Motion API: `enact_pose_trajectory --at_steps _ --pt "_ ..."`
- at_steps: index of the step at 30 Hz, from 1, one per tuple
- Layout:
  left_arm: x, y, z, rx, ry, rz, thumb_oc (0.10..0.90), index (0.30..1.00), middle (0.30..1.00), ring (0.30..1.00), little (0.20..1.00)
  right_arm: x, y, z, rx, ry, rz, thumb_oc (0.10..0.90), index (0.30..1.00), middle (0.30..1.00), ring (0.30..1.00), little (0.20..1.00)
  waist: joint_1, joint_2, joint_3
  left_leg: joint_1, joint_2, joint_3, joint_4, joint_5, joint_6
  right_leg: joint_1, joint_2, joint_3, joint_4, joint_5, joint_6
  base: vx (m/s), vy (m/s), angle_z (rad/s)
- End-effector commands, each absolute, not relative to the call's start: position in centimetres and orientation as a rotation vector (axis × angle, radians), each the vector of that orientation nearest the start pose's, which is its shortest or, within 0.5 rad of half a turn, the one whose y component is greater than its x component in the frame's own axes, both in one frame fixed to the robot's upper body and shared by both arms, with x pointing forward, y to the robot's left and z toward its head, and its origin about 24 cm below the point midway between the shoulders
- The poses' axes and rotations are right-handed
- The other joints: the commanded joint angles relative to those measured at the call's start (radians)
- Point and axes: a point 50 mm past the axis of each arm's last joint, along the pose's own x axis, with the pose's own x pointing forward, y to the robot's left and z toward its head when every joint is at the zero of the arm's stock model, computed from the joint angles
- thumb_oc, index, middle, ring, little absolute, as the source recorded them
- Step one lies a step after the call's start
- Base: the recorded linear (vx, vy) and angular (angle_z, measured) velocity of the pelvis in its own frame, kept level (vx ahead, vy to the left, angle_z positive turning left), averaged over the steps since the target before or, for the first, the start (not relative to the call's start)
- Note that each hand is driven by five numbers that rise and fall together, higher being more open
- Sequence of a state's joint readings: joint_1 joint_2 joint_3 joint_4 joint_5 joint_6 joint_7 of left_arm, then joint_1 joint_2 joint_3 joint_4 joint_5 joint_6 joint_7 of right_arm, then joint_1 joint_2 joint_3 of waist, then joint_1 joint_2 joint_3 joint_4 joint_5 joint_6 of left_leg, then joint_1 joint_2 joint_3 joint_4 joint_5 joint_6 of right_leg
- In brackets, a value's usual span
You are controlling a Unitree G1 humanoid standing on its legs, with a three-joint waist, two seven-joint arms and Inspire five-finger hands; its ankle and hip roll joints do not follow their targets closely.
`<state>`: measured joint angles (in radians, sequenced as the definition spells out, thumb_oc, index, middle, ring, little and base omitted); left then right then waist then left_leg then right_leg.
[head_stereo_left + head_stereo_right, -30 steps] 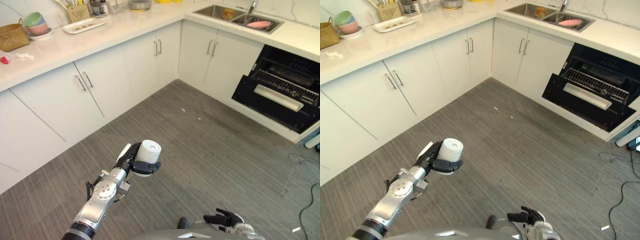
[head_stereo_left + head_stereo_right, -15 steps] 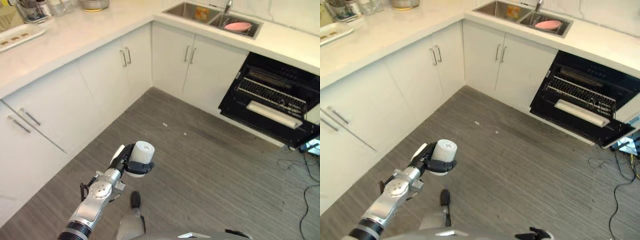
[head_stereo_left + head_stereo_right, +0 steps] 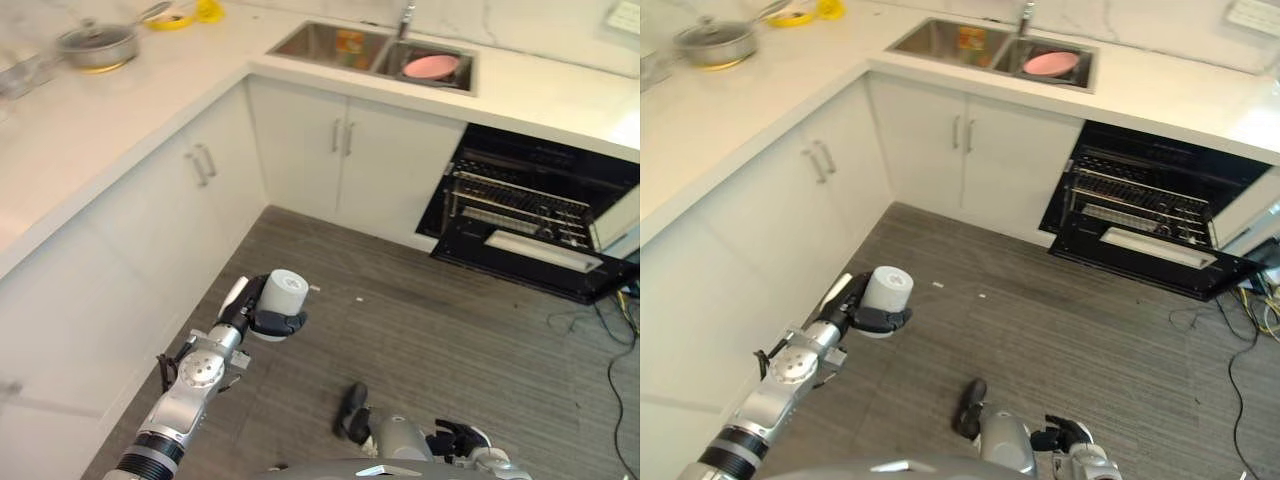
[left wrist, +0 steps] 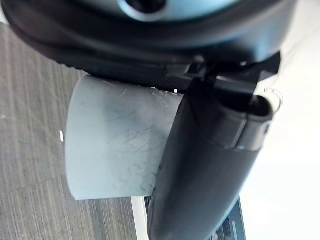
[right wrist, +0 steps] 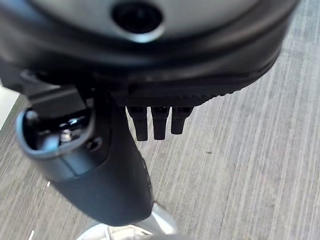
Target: Place the dishes in the dishwasher.
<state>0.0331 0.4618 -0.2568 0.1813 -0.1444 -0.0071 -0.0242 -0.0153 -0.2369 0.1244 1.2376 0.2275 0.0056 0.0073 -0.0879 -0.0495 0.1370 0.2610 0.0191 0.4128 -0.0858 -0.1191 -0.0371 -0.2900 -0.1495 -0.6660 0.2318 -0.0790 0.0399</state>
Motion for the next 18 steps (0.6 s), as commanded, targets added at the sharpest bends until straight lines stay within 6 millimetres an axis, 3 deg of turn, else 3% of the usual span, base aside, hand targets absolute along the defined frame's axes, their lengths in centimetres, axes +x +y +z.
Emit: enact_pose_trajectory --at_steps 1,3,4,5,6,7,8,9,11,13,14,18 --pt "25.9 17.6 5.2 0.331 -0.036 -0.286 0.400 0.300 0.300 0.300 0.300 8.0 -22.9 -16.6 -0.081 1.258 -0.155 0.800 0.900 0.900 0.900 0.900 -0.005 -0.016 -0.077 -0.022 0.006 -0.082 0.170 0.005 -0.015 0.215 0.088 0.049 -0.215 0.072 0.035 0.48 -0.059 -0.72" --pt "25.8 17.3 4.9 0.305 -0.029 -0.283 0.400 0.300 0.300 0.300 0.300 7.0 -23.6 -16.6 -0.071 1.293 -0.201 0.800 0.900 0.900 0.900 0.900 -0.012 -0.013 -0.084 -0.044 0.038 -0.085 0.359 0.055 -0.068 0.255 0.119 0.083 -0.212 0.058 0.005 0.51 -0.093 -0.62" --pt "25.7 17.6 4.8 0.305 -0.017 -0.275 0.400 0.300 0.300 0.300 0.300 5.9 -24.2 -16.7 -0.069 1.330 -0.235 0.800 0.900 0.900 0.900 0.900 -0.007 -0.021 -0.075 -0.122 0.100 -0.103 0.631 0.185 -0.145 0.305 0.143 0.120 -0.215 0.037 -0.040 0.39 -0.123 -0.51" --pt "25.7 17.6 4.8 0.305 -0.017 -0.275 0.400 0.300 0.300 0.300 0.300 5.9 -24.1 -16.7 -0.068 1.330 -0.234 0.800 0.900 0.900 0.900 0.900 -0.006 -0.020 -0.074 -0.134 0.110 -0.107 0.654 0.181 -0.153 0.303 0.151 0.121 -0.217 0.034 -0.047 0.35 -0.115 -0.51" --pt "25.6 17.8 4.7 0.294 -0.015 -0.266 0.400 0.300 0.300 0.300 0.300 5.8 -24.3 -16.7 -0.071 1.332 -0.242 0.800 0.900 0.900 0.900 0.900 0.003 -0.023 -0.071 -0.170 0.118 -0.121 0.752 0.196 -0.162 0.325 0.163 0.141 -0.229 0.025 -0.062 0.25 0.025 -0.85" --pt "25.5 18.2 4.5 0.280 -0.007 -0.232 0.400 0.300 0.300 0.300 0.300 5.9 -25.1 -16.5 -0.095 1.333 -0.259 0.800 0.900 0.900 0.900 0.900 0.024 -0.026 -0.062 -0.237 0.116 -0.165 0.816 0.180 -0.139 0.361 0.174 0.199 -0.250 0.018 -0.069 0.27 0.055 -0.94" --pt "25.5 18.2 4.5 0.279 -0.008 -0.231 0.400 0.300 0.300 0.300 0.300 5.9 -25.1 -16.5 -0.096 1.333 -0.260 0.800 0.900 0.900 0.900 0.900 0.027 -0.024 -0.062 -0.237 0.117 -0.161 0.817 0.178 -0.138 0.361 0.175 0.203 -0.251 0.019 -0.068 0.19 0.165 -1.21" --pt "25.6 18.0 4.5 0.260 -0.011 -0.227 0.400 0.300 0.300 0.300 0.300 6.1 -25.2 -16.4 -0.096 1.324 -0.263 0.800 0.900 0.900 0.900 0.900 0.030 -0.030 -0.058 -0.251 0.112 -0.164 0.753 0.179 -0.101 0.361 0.157 0.205 -0.248 0.034 -0.065 0.06 0.170 -1.13" --pt "25.5 18.0 4.3 0.249 -0.005 -0.214 0.400 0.300 0.300 0.300 0.300 6.7 -25.4 -16.2 -0.108 1.302 -0.254 0.800 0.900 0.900 0.900 0.900 0.049 -0.041 -0.053 -0.260 0.115 -0.178 0.622 0.129 -0.065 0.370 0.134 0.252 -0.250 0.031 -0.038 0.14 0.239 -1.13" --pt "25.4 18.3 4.1 0.252 -0.001 -0.199 0.400 0.300 0.300 0.300 0.300 7.3 -25.6 -16.1 -0.143 1.287 -0.234 0.800 0.900 0.900 0.900 0.900 0.076 -0.054 -0.046 -0.304 0.103 -0.255 0.537 0.091 -0.047 0.383 0.121 0.321 -0.254 0.035 -0.021 0.17 0.208 -0.86" --pt "25.3 18.4 4.1 0.250 -0.002 -0.196 0.400 0.300 0.300 0.300 0.300 7.5 -25.6 -16.0 -0.156 1.280 -0.228 0.800 0.900 0.900 0.900 0.900 0.081 -0.052 -0.044 -0.304 0.099 -0.293 0.488 0.085 -0.044 0.385 0.122 0.346 -0.255 0.038 -0.017 0.10 0.140 -0.95" --pt "25.3 18.4 4.2 0.251 -0.003 -0.196 0.400 0.300 0.300 0.300 0.300 7.5 -25.6 -16.0 -0.156 1.280 -0.228 0.800 0.900 0.900 0.900 0.900 0.080 -0.057 -0.047 -0.304 0.092 -0.291 0.476 0.096 -0.042 0.381 0.115 0.346 -0.255 0.041 -0.016 0.04 0.060 -0.68"
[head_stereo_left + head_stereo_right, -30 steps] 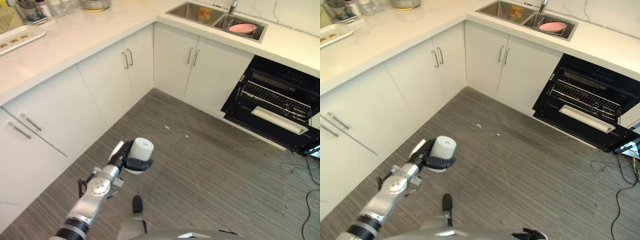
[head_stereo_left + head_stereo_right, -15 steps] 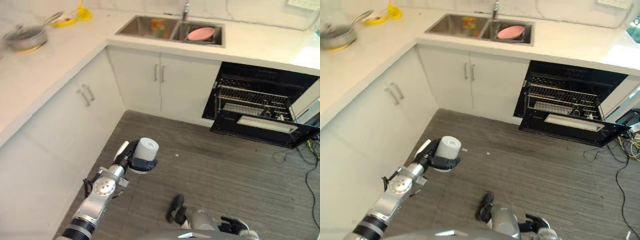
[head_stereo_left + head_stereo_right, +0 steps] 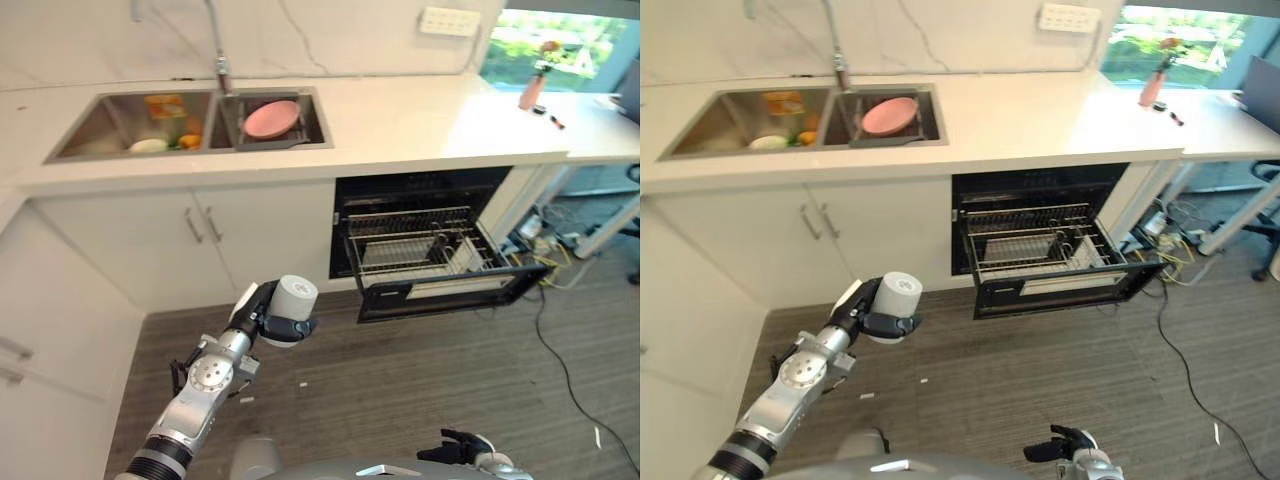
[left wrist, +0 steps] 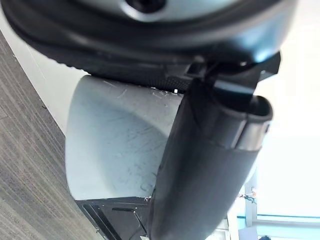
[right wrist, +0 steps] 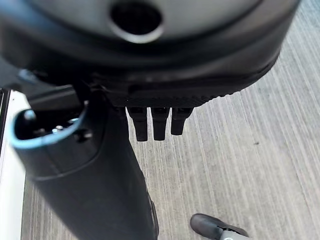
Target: Place the dishes in the dishwasher.
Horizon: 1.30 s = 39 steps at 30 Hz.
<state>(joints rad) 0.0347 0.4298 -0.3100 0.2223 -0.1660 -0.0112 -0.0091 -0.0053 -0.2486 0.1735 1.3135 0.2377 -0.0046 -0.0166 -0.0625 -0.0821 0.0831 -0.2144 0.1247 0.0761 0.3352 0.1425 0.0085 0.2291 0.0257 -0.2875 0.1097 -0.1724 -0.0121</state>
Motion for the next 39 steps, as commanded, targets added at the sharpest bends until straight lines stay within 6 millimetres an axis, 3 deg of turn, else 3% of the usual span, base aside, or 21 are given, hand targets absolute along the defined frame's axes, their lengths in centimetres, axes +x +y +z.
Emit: enact_pose_trajectory --at_steps 1,2,4,6,8,9,10,13,14,15,16,17,18,21,25,30,39 --pt "25.1 18.6 3.9 0.249 0.002 -0.175 0.400 0.300 0.300 0.300 0.300 8.1 -25.8 -15.8 -0.196 1.261 -0.216 0.800 0.900 0.900 0.900 0.900 0.080 -0.011 0.016 0.157 -0.003 -0.061 -0.061 -0.155 -0.102 -0.120 -0.058 0.035 -0.129 0.126 0.047 0.29 0.440 0.26" --pt "25.0 18.8 3.7 0.240 0.008 -0.154 0.400 0.300 0.300 0.300 0.300 9.1 -26.2 -15.4 -0.213 1.207 -0.231 0.800 0.900 0.900 0.900 0.900 0.083 0.005 0.017 0.149 0.005 -0.180 -0.167 -0.118 -0.120 -0.100 -0.065 0.103 -0.118 0.101 0.060 0.36 0.602 -0.22" --pt "25.5 18.2 3.7 0.213 0.004 -0.153 0.400 0.300 0.300 0.300 0.300 10.3 -27.1 -14.7 -0.178 1.127 -0.287 0.800 0.900 0.900 0.900 0.900 0.053 0.034 0.004 0.205 0.023 -0.158 -0.294 -0.116 -0.130 -0.094 -0.075 0.124 -0.101 0.077 0.072 0.21 0.444 -0.98" --pt "26.1 17.3 4.2 0.196 -0.023 -0.182 0.400 0.300 0.300 0.300 0.300 12.0 -28.2 -13.4 -0.178 1.018 -0.340 0.800 0.900 0.900 0.900 0.900 0.025 0.047 -0.008 0.244 -0.014 -0.162 -0.328 -0.133 -0.117 -0.102 -0.101 0.152 -0.089 0.084 0.089 0.12 0.329 -1.09" --pt "26.7 16.6 4.7 0.192 -0.050 -0.208 0.400 0.300 0.300 0.300 0.300 13.7 -28.7 -12.2 -0.185 0.917 -0.363 0.800 0.900 0.900 0.900 0.900 0.007 0.053 -0.022 0.273 -0.028 -0.120 -0.354 -0.143 -0.099 -0.108 -0.124 0.172 -0.097 0.095 0.108 0.11 0.305 -0.46" --pt "27.5 16.0 5.8 0.189 -0.095 -0.218 0.400 0.300 0.300 0.300 0.300 16.9 -29.3 -9.6 -0.242 0.749 -0.350 0.800 0.900 0.900 0.900 0.900 -0.017 0.061 -0.028 0.295 -0.053 -0.084 -0.374 -0.158 -0.072 -0.126 -0.148 0.208 -0.097 0.111 0.131 0.04 0.257 -0.32" --pt "27.5 16.0 5.8 0.188 -0.096 -0.218 0.400 0.300 0.300 0.300 0.300 16.9 -29.3 -9.6 -0.242 0.749 -0.352 0.800 0.900 0.900 0.900 0.900 -0.010 0.062 -0.027 0.292 -0.054 -0.078 -0.374 -0.150 -0.070 -0.133 -0.149 0.214 -0.095 0.118 0.132 0.00 0.263 -0.63" --pt "28.3 15.9 7.3 0.192 -0.164 -0.211 0.400 0.300 0.300 0.300 0.300 21.3 -29.3 -4.8 -0.326 0.481 -0.322 0.800 0.900 0.900 0.900 0.900 -0.024 0.077 -0.026 0.328 -0.074 0.007 -0.414 -0.163 -0.041 -0.180 -0.169 0.280 -0.084 0.143 0.164 -0.02 0.195 -1.55" --pt "28.4 16.3 8.1 0.199 -0.202 -0.204 0.400 0.300 0.300 0.300 0.300 23.6 -28.6 -1.4 -0.359 0.302 -0.283 0.800 0.900 0.900 0.900 0.900 -0.029 0.085 -0.023 0.343 -0.082 0.057 -0.422 -0.186 -0.026 -0.205 -0.185 0.284 -0.081 0.159 0.180 0.00 0.155 -0.41" --pt "28.4 16.3 8.1 0.199 -0.202 -0.204 0.400 0.300 0.300 0.300 0.300 23.6 -28.6 -1.4 -0.359 0.302 -0.283 0.800 0.900 0.900 0.900 0.900 -0.029 0.085 -0.023 0.343 -0.082 0.057 -0.422 -0.186 -0.026 -0.205 -0.185 0.284 -0.081 0.159 0.180 0.00 0.125 -1.38" --pt "28.3 16.5 8.4 0.202 -0.215 -0.198 0.400 0.300 0.300 0.300 0.300 24.3 -28.1 -0.1 -0.363 0.240 -0.267 0.800 0.900 0.900 0.900 0.900 -0.022 0.087 -0.022 0.347 -0.083 0.085 -0.422 -0.196 -0.022 -0.216 -0.195 0.275 -0.081 0.170 0.188 0.00 0.063 -1.44" --pt "28.0 17.0 8.8 0.209 -0.232 -0.192 0.400 0.300 0.300 0.300 0.300 25.3 -27.0 2.1 -0.335 0.114 -0.226 0.800 0.900 0.900 0.900 0.900 -0.014 0.090 -0.021 0.355 -0.085 0.125 -0.422 -0.207 -0.019 -0.223 -0.218 0.221 -0.088 0.189 0.199 0.00 0.067 -1.54" --pt "28.0 17.0 8.8 0.209 -0.231 -0.192 0.400 0.300 0.300 0.300 0.300 25.2 -27.0 2.1 -0.334 0.116 -0.226 0.800 0.900 0.900 0.900 0.900 -0.012 0.089 -0.021 0.357 -0.085 0.127 -0.422 -0.208 -0.018 -0.221 -0.218 0.223 -0.092 0.192 0.200 0.01 0.042 -0.68" --pt "27.5 17.7 8.7 0.203 -0.237 -0.170 0.400 0.300 0.300 0.300 0.300 26.1 -24.3 5.4 -0.200 -0.076 -0.130 0.800 0.900 0.900 0.900 0.900 -0.004 0.080 -0.024 0.371 -0.087 0.167 -0.422 -0.221 -0.014 -0.218 -0.242 0.166 -0.126 0.227 0.215 0.03 -0.005 -0.67" --pt "27.4 17.7 8.3 0.170 -0.224 -0.161 0.400 0.300 0.300 0.300 0.300 26.1 -22.4 6.6 -0.027 -0.161 -0.055 0.800 0.900 0.900 0.900 0.900 0.004 0.070 -0.029 0.380 -0.081 0.162 -0.422 -0.220 -0.021 -0.196 -0.236 0.150 -0.151 0.225 0.208 0.06 -0.040 -0.09" --pt "27.6 16.7 7.6 0.112 -0.212 -0.142 0.400 0.300 0.300 0.300 0.300 25.7 -20.0 6.9 0.230 -0.194 0.037 0.800 0.900 0.900 0.900 0.900 0.005 0.056 -0.036 0.397 -0.060 0.143 -0.422 -0.217 -0.041 -0.152 -0.216 0.118 -0.170 0.203 0.196 0.09 -0.096 0.15" --pt "27.7 16.5 7.7 0.065 -0.221 -0.109 0.400 0.300 0.300 0.300 0.300 25.8 -18.0 7.8 0.326 -0.222 0.140 0.800 0.900 0.900 0.900 0.900 0.008 0.054 -0.024 0.410 -0.020 0.131 -0.387 -0.224 -0.070 -0.140 -0.186 0.101 -0.129 0.151 0.169 0.07 -0.114 0.16"
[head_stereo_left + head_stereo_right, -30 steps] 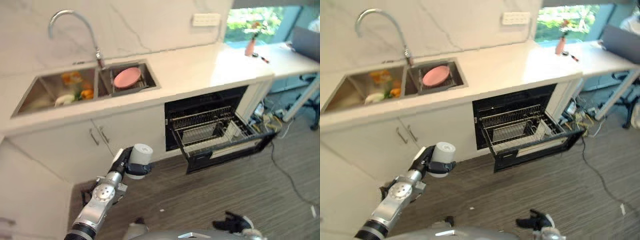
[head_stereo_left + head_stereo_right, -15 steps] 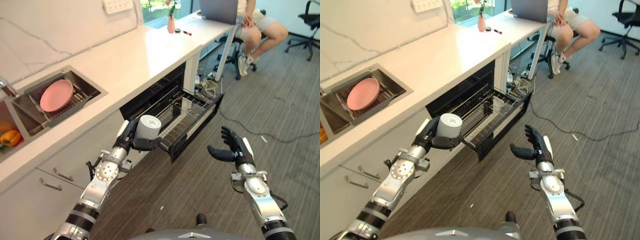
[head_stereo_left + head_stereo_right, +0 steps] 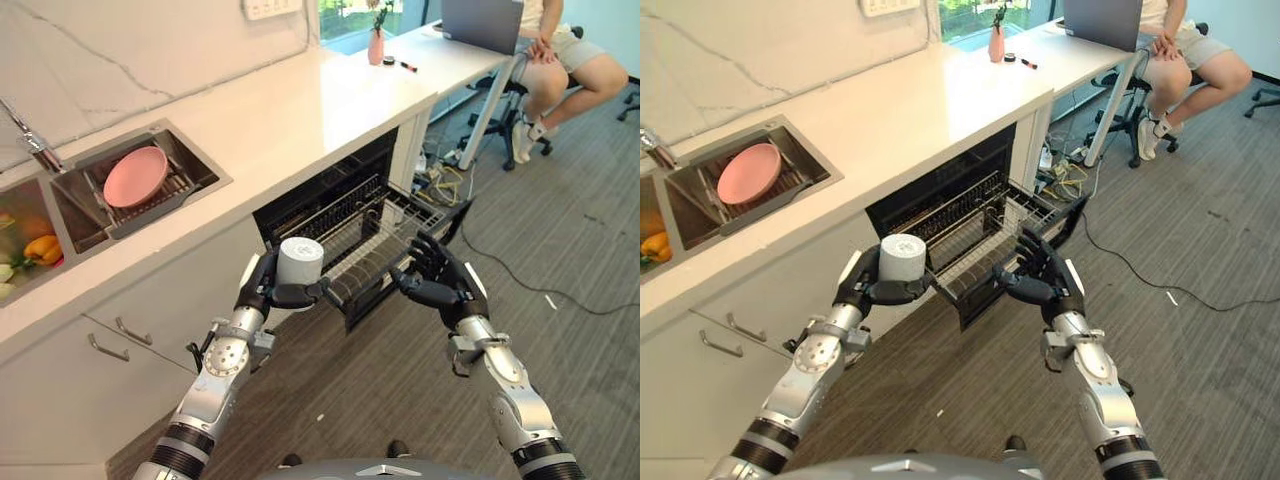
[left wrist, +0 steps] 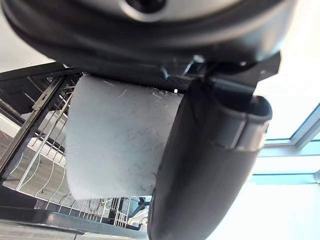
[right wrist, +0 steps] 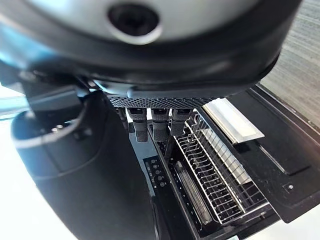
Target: Place the dishes in the dishwasher.
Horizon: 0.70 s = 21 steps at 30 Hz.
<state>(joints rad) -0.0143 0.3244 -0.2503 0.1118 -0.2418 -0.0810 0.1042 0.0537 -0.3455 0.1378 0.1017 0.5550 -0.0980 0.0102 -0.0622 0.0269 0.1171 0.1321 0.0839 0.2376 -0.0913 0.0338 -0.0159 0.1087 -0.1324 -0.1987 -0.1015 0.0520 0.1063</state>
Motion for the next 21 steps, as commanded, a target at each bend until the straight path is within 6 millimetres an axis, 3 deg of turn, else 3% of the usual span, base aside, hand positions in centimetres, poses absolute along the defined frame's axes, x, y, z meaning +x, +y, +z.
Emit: enact_pose_trajectory --at_steps 1,4,8,9,10,11,14,17,18,20,21 --pt "27.7 16.5 7.8 0.058 -0.226 -0.103 0.400 0.300 0.300 0.300 0.300 25.9 -17.6 8.2 0.341 -0.235 0.157 0.800 0.900 0.900 0.900 0.900 0.009 -0.057 -0.051 0.050 0.032 -0.035 0.073 -0.123 -0.050 -0.030 -0.020 0.020 0.113 -0.090 0.039 0.05 -0.170 0.00" --pt "28.0 16.4 8.0 0.051 -0.236 -0.094 0.400 0.300 0.300 0.300 0.300 26.0 -16.9 9.1 0.345 -0.266 0.197 0.800 0.900 0.900 0.900 0.900 0.010 -0.063 -0.032 0.005 0.065 -0.056 0.207 -0.122 -0.065 -0.035 0.009 0.033 0.151 -0.128 0.002 0.07 -0.216 0.01" --pt "28.7 15.7 8.9 0.013 -0.267 -0.083 0.400 0.300 0.300 0.300 0.300 26.5 -16.7 10.6 0.362 -0.320 0.197 0.800 0.900 0.900 0.900 0.900 0.027 -0.086 0.022 -0.170 0.069 -0.140 0.523 -0.027 -0.084 -0.001 0.023 0.009 0.153 -0.155 -0.047 0.02 -0.207 0.13" --pt "29.0 15.3 9.1 0.005 -0.273 -0.083 0.400 0.300 0.300 0.300 0.300 26.5 -16.8 10.7 0.358 -0.323 0.191 0.800 0.900 0.900 0.900 0.900 0.027 -0.086 0.021 -0.205 0.056 -0.140 0.500 -0.033 -0.077 0.008 0.022 -0.003 0.146 -0.162 -0.045 0.18 -0.030 0.50" --pt "29.2 15.0 9.0 0.000 -0.269 -0.081 0.400 0.300 0.300 0.300 0.300 26.7 -16.8 11.0 0.354 -0.335 0.187 0.800 0.900 0.900 0.900 0.900 0.031 -0.086 0.010 -0.240 0.035 -0.123 0.399 -0.060 -0.066 0.024 0.015 -0.009 0.128 -0.161 -0.033 0.17 0.021 0.40" --pt "29.2 15.0 9.0 0.000 -0.269 -0.081 0.400 0.300 0.300 0.300 0.300 26.7 -16.8 11.0 0.354 -0.335 0.187 0.800 0.900 0.900 0.900 0.900 0.031 -0.089 0.010 -0.236 0.032 -0.121 0.393 -0.058 -0.065 0.025 0.012 -0.009 0.127 -0.162 -0.032 0.17 0.066 0.23" --pt "29.4 14.7 9.5 0.028 -0.288 -0.100 0.400 0.300 0.300 0.300 0.300 27.0 -17.0 11.3 0.340 -0.350 0.161 0.800 0.900 0.900 0.900 0.900 0.043 -0.076 0.004 -0.324 0.025 -0.096 0.267 0.025 -0.082 0.055 0.012 -0.025 0.108 -0.166 -0.016 0.17 0.095 0.12" --pt "29.3 15.0 9.5 0.033 -0.287 -0.102 0.400 0.300 0.300 0.300 0.300 26.7 -16.8 10.9 0.334 -0.335 0.164 0.800 0.900 0.900 0.900 0.900 0.040 -0.060 -0.027 -0.251 0.017 -0.075 0.174 0.010 -0.057 0.050 0.005 -0.021 0.143 -0.182 0.010 0.22 0.233 -0.09" --pt "29.0 15.1 9.2 0.051 -0.277 -0.112 0.400 0.300 0.300 0.300 0.300 26.4 -16.7 10.4 0.316 -0.315 0.175 0.800 0.900 0.900 0.900 0.900 0.038 -0.055 -0.033 -0.206 -0.004 -0.076 0.153 -0.014 -0.029 0.019 -0.024 -0.010 0.240 -0.174 0.036 0.21 0.293 -0.49" --pt "28.8 15.3 9.0 0.064 -0.270 -0.114 0.400 0.300 0.300 0.300 0.300 26.3 -16.6 10.1 0.310 -0.303 0.178 0.800 0.900 0.900 0.900 0.900 0.041 -0.056 -0.031 -0.183 -0.016 -0.066 0.149 -0.031 -0.009 -0.014 -0.045 0.004 0.314 -0.158 0.056 0.14 0.289 -0.55" --pt "28.7 15.6 8.9 0.082 -0.265 -0.117 0.400 0.300 0.300 0.300 0.300 26.1 -16.2 10.1 0.309 -0.308 0.193 0.800 0.900 0.900 0.900 0.900 0.037 -0.056 -0.012 -0.150 -0.034 -0.062 0.154 -0.058 0.028 -0.085 -0.076 0.043 0.482 -0.089 0.094 0.10 0.271 -0.38"
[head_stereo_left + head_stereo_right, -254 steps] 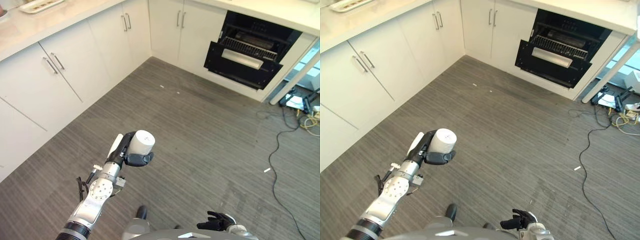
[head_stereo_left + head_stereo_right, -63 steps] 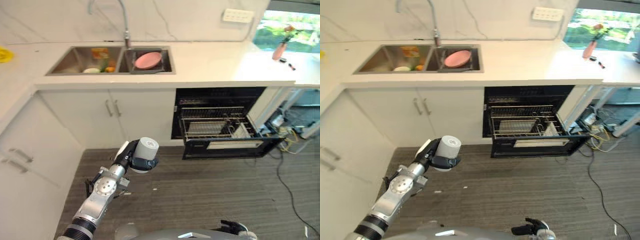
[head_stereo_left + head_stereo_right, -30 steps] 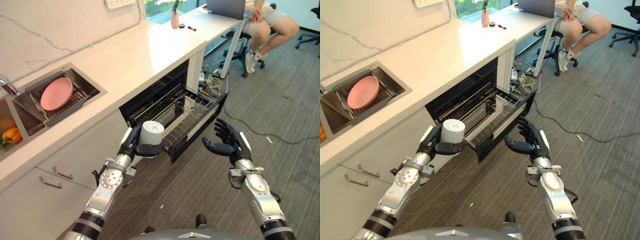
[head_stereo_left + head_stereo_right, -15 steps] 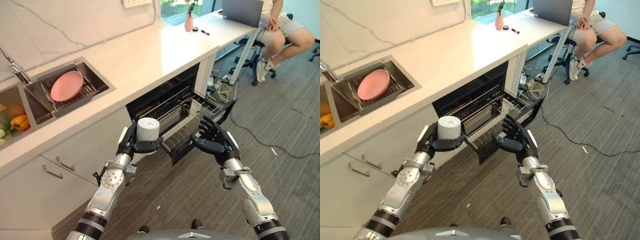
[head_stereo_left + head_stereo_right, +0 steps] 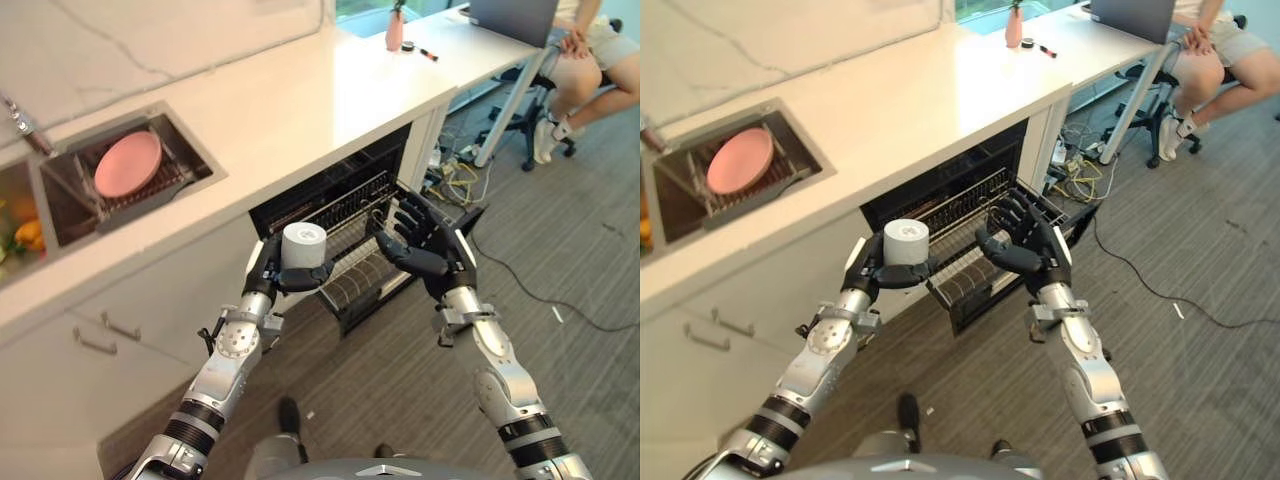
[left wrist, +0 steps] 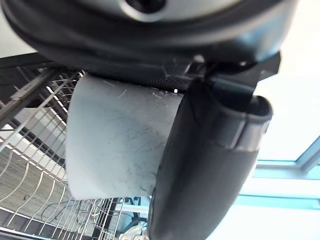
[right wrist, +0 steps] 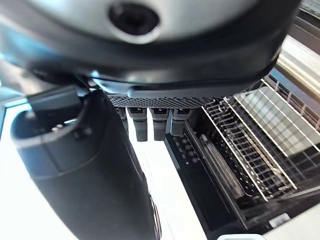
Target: Place the dishes in the dishwasher.
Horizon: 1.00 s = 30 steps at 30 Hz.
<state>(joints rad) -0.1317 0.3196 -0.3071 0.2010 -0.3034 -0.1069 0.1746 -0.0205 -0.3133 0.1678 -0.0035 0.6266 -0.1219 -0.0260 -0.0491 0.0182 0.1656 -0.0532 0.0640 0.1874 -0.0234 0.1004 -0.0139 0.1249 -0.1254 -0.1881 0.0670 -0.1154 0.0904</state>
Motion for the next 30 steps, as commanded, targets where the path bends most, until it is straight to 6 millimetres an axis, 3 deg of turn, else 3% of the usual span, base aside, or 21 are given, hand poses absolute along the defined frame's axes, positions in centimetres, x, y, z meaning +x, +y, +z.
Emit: enact_pose_trajectory --at_steps 1,2,3,5,7,11,17,30 --pt "28.7 15.6 8.9 0.082 -0.265 -0.117 0.400 0.300 0.300 0.300 0.300 26.1 -16.2 10.1 0.309 -0.308 0.193 0.800 0.900 0.900 0.900 0.900 0.024 -0.047 -0.061 0.034 -0.013 -0.011 0.086 -0.124 0.026 -0.103 -0.083 0.033 0.314 0.079 0.110 0.07 0.281 -0.30" --pt "28.7 15.7 8.9 0.097 -0.264 -0.121 0.400 0.300 0.300 0.300 0.300 26.1 -16.1 10.0 0.328 -0.308 0.185 0.800 0.900 0.900 0.900 0.900 0.018 -0.041 -0.042 0.050 -0.013 -0.021 0.093 -0.140 0.042 -0.158 -0.091 0.048 0.411 0.107 0.114 0.02 0.109 -0.34" --pt "28.7 15.7 8.9 0.097 -0.264 -0.121 0.400 0.300 0.300 0.300 0.300 26.1 -16.1 10.0 0.328 -0.308 0.185 0.800 0.900 0.900 0.900 0.900 0.019 -0.043 -0.042 0.049 -0.015 -0.020 0.094 -0.140 0.043 -0.163 -0.093 0.050 0.416 0.104 0.114 0.06 0.128 -0.28" --pt "28.8 16.0 9.0 0.105 -0.268 -0.118 0.400 0.300 0.300 0.300 0.300 26.1 -15.7 9.9 0.375 -0.306 0.193 0.800 0.900 0.900 0.900 0.900 0.022 -0.046 -0.053 0.076 -0.022 -0.024 0.071 -0.155 0.041 -0.152 -0.127 0.018 0.316 0.097 0.099 0.11 0.005 -0.02" --pt "28.8 15.7 9.2 0.102 -0.274 -0.132 0.400 0.300 0.300 0.300 0.300 26.2 -15.6 10.1 0.394 -0.311 0.204 0.800 0.900 0.900 0.900 0.900 0.023 -0.045 -0.058 0.091 -0.017 -0.033 0.048 -0.153 0.030 -0.159 -0.151 -0.008 0.191 0.134 0.093 0.12 -0.064 0.14" --pt "29.0 15.4 9.6 0.128 -0.298 -0.143 0.400 0.300 0.300 0.300 0.300 26.1 -15.1 10.2 0.405 -0.308 0.242 0.800 0.900 0.900 0.900 0.900 0.015 -0.056 -0.058 0.127 -0.013 -0.028 0.030 -0.160 0.015 -0.165 -0.167 -0.015 0.046 0.203 0.117 0.10 -0.066 0.23" --pt "28.9 14.9 9.1 0.128 -0.285 -0.152 0.400 0.300 0.300 0.300 0.300 25.2 -13.8 9.5 0.448 -0.259 0.326 0.800 0.900 0.900 0.900 0.900 0.026 -0.079 -0.107 0.169 -0.011 -0.025 -0.022 -0.155 -0.004 -0.074 -0.140 -0.036 -0.069 0.200 0.119 0.12 -0.089 0.09" --pt "29.2 13.2 9.2 0.152 -0.293 -0.181 0.400 0.300 0.300 0.300 0.300 24.4 -11.3 8.9 0.535 -0.184 0.435 0.800 0.900 0.900 0.900 0.900 0.013 -0.057 -0.130 0.208 0.024 -0.029 -0.064 -0.140 -0.037 -0.007 -0.081 -0.045 -0.154 0.154 0.093 0.04 -0.052 -0.04"
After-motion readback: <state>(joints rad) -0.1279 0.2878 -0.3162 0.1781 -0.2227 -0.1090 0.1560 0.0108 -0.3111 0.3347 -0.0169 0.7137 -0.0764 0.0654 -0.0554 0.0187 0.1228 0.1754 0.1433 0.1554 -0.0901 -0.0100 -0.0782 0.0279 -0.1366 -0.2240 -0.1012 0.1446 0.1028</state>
